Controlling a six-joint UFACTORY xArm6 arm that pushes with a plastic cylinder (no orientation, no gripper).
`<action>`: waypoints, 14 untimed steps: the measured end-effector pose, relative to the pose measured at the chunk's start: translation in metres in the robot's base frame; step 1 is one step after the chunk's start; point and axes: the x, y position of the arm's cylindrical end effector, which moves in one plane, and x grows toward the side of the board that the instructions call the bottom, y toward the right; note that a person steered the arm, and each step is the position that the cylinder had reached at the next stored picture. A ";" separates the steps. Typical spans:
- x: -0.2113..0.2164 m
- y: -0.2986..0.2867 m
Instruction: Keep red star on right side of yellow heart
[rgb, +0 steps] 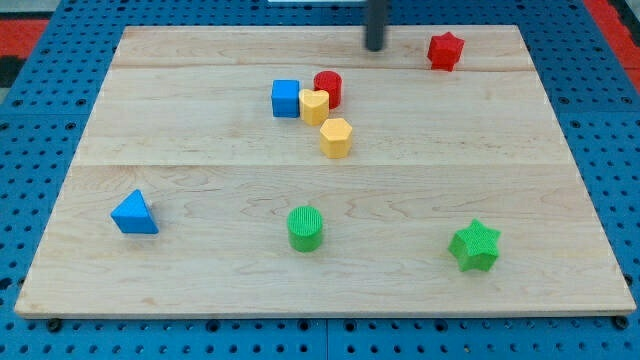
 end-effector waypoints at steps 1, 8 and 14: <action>-0.020 0.021; -0.023 0.070; 0.037 0.014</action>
